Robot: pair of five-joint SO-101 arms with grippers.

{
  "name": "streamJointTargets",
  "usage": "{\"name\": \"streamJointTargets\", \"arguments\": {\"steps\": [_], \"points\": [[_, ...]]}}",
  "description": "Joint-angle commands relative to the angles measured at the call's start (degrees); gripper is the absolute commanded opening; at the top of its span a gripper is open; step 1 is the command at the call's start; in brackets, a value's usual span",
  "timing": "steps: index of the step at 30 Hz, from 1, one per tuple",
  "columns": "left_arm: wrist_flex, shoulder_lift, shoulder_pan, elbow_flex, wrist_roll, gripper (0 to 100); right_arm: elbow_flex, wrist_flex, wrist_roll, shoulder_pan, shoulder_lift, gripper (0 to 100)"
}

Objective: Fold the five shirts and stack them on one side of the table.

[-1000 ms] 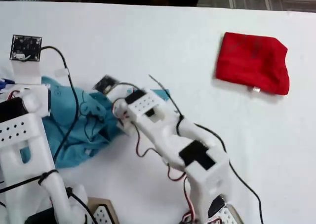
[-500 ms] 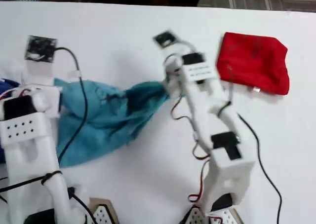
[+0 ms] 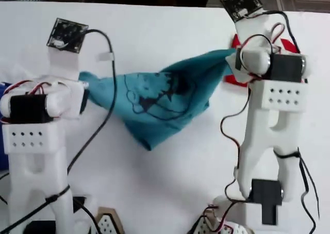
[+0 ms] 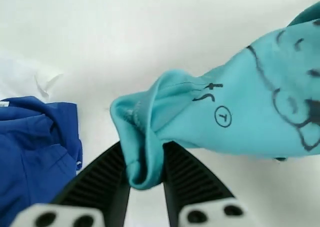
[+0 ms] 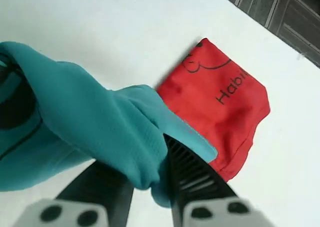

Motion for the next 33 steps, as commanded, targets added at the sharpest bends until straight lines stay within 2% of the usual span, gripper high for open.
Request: {"name": "streamJointTargets", "arguments": {"steps": [1, 7, 13, 18, 22, 27, 33], "points": [[3.78, -1.41, 2.55, -5.85, 1.58, 2, -2.73, 0.04, 0.62, 0.66, -3.74, 2.0], [8.79, -1.41, 2.11, -14.46, 1.41, 2, -3.78, 0.75, 0.26, 0.66, -6.20, 2.0], [12.04, -1.49, 2.11, -24.40, 1.41, 2, -6.42, 5.41, 0.18, 0.22, -15.69, 2.0], [12.13, -4.48, 2.29, -25.27, 1.67, 2, -6.68, 10.24, 0.18, 0.48, -24.57, 2.0], [12.13, -7.03, 2.20, -25.19, 1.49, 2, -6.59, 10.59, 0.26, 0.40, -26.24, 2.0], [9.49, -4.92, 2.20, -17.01, 1.41, 2, -1.32, 4.88, 0.09, 0.22, -19.38, 2.0], [-4.40, 4.22, 2.20, -0.92, 1.32, 2, 9.58, -10.68, 0.09, -0.84, -3.65, 2.0]]}}
